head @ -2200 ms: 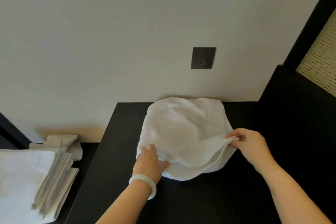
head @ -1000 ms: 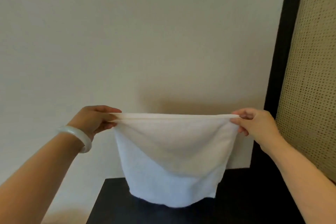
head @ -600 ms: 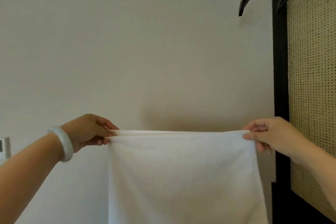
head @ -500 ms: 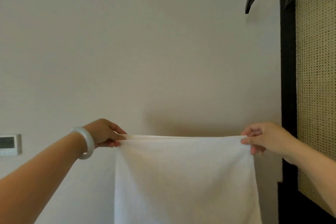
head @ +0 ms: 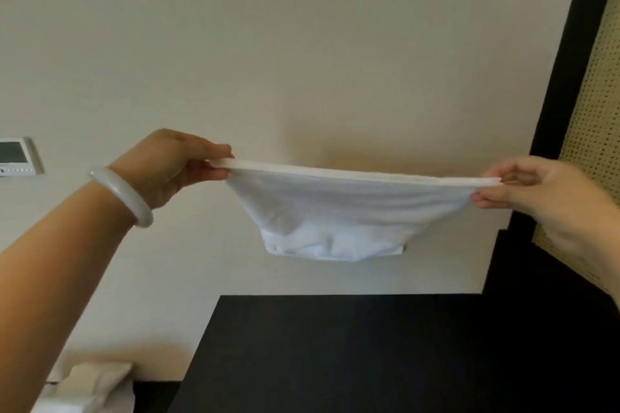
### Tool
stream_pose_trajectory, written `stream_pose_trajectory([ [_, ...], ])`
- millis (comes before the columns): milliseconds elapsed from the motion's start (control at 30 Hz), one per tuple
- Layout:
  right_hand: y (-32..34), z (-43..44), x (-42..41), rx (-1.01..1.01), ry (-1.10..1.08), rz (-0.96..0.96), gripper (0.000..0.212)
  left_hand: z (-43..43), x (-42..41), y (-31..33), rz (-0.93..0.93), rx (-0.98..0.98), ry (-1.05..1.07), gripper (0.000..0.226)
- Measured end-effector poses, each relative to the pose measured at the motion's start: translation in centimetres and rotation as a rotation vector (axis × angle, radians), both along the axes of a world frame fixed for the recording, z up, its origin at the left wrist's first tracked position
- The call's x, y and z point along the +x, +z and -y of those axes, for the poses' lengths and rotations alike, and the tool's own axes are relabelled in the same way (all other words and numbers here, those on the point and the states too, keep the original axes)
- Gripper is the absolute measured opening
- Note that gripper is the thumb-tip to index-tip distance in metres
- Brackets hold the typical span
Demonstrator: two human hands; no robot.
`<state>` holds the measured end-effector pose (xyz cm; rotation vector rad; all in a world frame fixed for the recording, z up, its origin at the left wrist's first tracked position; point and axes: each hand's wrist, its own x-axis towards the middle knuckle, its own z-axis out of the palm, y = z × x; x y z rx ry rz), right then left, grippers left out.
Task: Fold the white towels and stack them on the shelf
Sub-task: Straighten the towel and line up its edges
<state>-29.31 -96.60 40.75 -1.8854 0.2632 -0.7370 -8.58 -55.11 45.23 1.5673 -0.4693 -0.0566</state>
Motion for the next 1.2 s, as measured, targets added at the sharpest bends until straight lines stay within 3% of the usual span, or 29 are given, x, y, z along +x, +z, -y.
stream_pose_trajectory([
  [167, -17.4, -2.6, -1.1, 0.114, -0.108, -0.385, 0.004, -1.0, -3.2, -19.0, -0.273, 0.302, 0.051, 0.006],
  [267, -26.4, -4.2, -1.8, 0.144, -0.190, -0.600, 0.004, -1.3, -5.9, -28.5, -0.408, 0.472, 0.090, 0.011],
  [367, -30.8, -4.5, -2.8, 0.192, -0.256, -0.738, 0.015, -1.9, -8.2, -33.4, -0.458, 0.557, 0.113, 0.022],
  [533, -33.2, -4.2, -5.1, 0.163, -0.274, -0.850, 0.029, -3.5, -10.5, -35.1, -0.473, 0.665, 0.078, 0.021],
  [733, -34.5, -4.5, -7.7, -0.014, -0.273, -1.040, 0.035, -3.9, -13.2, -35.6, -0.349, 1.008, -0.061, 0.019],
  [800, -34.3, -5.0, -7.3, -0.300, -0.287, -1.127, 0.042, -3.6, -13.6, -35.2, -0.198, 1.210, -0.109, 0.019],
  [867, -33.8, -6.4, -6.4, -0.613, -0.297, -1.090, 0.046, -2.6, -14.1, -34.7, 0.024, 1.341, -0.109, 0.018],
  [967, -32.7, -9.5, -4.7, -0.623, 0.046, -0.879, 0.033, 0.3, -14.7, -34.3, 0.190, 1.133, -0.203, 0.016],
  [1067, -32.2, -12.1, -3.6, -0.628, 0.439, -0.872, 0.021, 3.7, -15.4, -34.6, 0.243, 1.035, -0.440, 0.019],
  [1200, -32.2, -12.7, -3.4, -0.680, 0.497, -0.862, 0.018, 5.4, -15.4, -35.9, 0.382, 1.115, -0.523, 0.025],
])
